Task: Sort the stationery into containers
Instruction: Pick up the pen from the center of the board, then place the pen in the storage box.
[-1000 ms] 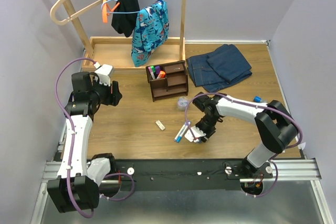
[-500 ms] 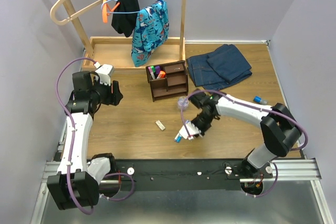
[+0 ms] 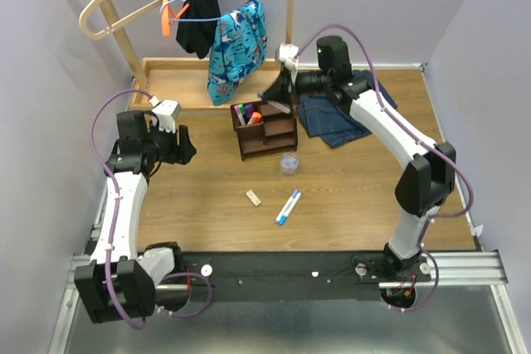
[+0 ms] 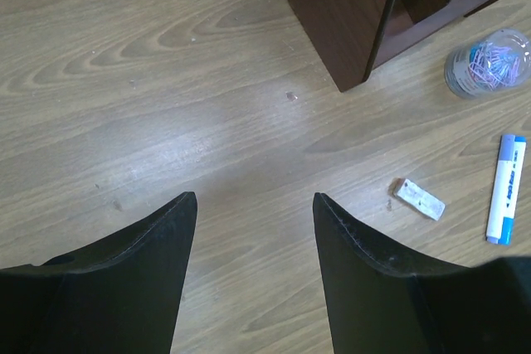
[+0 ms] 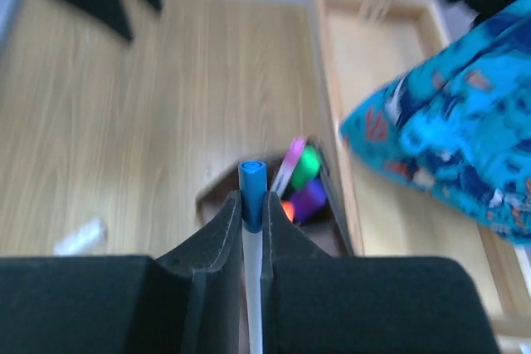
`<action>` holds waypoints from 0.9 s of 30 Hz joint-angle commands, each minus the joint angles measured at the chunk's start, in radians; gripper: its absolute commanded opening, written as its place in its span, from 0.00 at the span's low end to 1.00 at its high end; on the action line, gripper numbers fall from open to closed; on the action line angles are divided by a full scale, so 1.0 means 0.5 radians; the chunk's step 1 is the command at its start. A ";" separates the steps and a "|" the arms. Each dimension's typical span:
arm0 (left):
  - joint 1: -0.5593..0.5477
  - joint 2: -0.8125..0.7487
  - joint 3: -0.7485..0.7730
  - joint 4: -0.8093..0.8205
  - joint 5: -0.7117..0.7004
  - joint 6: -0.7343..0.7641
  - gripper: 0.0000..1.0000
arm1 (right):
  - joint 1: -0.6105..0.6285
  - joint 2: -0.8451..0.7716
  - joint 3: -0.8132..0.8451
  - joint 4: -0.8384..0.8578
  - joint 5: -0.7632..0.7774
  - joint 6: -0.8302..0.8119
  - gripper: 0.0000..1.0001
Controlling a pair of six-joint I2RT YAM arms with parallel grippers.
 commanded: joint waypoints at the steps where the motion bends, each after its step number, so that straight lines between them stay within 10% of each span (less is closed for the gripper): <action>1: 0.010 0.021 0.015 -0.029 0.015 0.015 0.67 | 0.008 0.231 -0.120 1.987 -0.270 1.895 0.08; 6: 0.010 0.064 0.037 -0.112 -0.037 0.092 0.67 | 0.008 0.678 0.152 2.804 -0.135 2.586 0.07; 27: 0.065 0.285 0.064 -0.134 -0.151 0.208 0.67 | 0.008 1.010 -0.126 3.088 -0.153 2.232 0.08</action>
